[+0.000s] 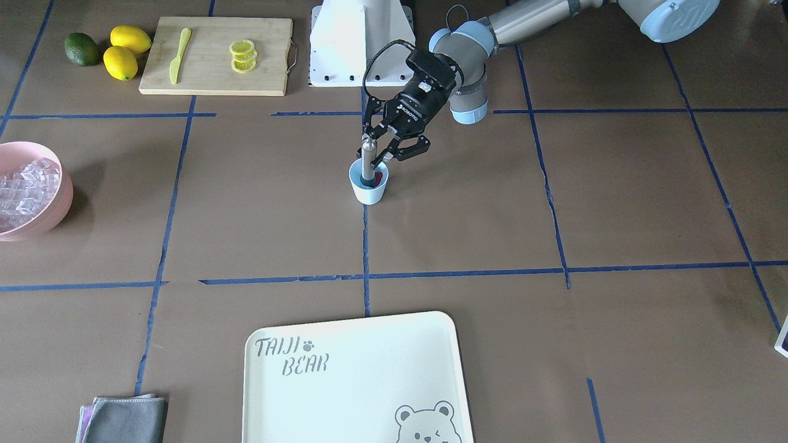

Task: Mash ice and strawberries in cup
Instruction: 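Lift the pestle out of the cup and carry it back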

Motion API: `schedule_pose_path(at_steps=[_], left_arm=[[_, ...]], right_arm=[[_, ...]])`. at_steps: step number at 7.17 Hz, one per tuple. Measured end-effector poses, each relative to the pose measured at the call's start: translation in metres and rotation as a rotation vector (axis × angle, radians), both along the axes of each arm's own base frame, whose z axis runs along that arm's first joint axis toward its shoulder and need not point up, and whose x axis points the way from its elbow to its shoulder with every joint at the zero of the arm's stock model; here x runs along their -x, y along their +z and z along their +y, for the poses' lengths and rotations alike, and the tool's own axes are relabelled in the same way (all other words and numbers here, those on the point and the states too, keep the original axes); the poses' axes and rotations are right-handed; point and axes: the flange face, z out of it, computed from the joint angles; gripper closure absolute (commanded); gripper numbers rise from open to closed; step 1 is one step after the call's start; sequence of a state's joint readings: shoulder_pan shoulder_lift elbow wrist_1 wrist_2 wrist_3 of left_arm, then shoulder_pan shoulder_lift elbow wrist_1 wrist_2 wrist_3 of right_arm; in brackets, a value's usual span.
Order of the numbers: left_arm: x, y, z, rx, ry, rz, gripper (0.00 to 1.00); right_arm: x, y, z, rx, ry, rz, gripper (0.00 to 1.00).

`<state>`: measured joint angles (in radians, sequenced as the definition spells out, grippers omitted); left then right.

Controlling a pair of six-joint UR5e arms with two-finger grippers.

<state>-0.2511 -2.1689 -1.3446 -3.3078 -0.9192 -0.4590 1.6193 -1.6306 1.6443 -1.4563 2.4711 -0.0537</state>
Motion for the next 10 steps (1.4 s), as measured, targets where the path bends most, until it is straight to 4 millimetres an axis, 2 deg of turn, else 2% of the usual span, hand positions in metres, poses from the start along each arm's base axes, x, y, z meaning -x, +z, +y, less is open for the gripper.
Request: schedule_pose_path(at_steps=[1, 3, 5, 6, 7, 8, 10], left_arm=[[0.008, -0.003, -0.007, -0.003, -0.012, 0.009, 1.0], [0.037, -0.02, -0.013, -0.021, -0.026, 0.046, 1.0], [0.074, -0.055, -0.01, -0.037, -0.015, 0.081, 1.0], [0.09, -0.064, -0.015, -0.022, 0.006, 0.106, 1.0], [0.103, -0.057, -0.029, 0.018, 0.057, 0.129, 1.0], [0.118, -0.041, -0.057, 0.094, 0.134, 0.135, 1.0], [0.171, 0.005, -0.128, 0.346, 0.332, 0.141, 1.0]], right_arm=[[0.0, 0.0, 0.0, -0.001, 0.0, 0.0, 0.0], [0.0, 0.003, 0.001, -0.001, -0.004, 0.001, 0.0], [0.0, 0.005, 0.003, -0.001, -0.006, 0.003, 0.0], [0.0, 0.005, 0.004, 0.001, -0.007, 0.003, 0.0], [0.0, 0.006, 0.004, 0.002, -0.007, 0.002, 0.0], [0.0, 0.007, 0.004, 0.004, -0.007, 0.005, 0.0], [-0.001, 0.009, 0.007, 0.009, -0.006, 0.011, 0.0]])
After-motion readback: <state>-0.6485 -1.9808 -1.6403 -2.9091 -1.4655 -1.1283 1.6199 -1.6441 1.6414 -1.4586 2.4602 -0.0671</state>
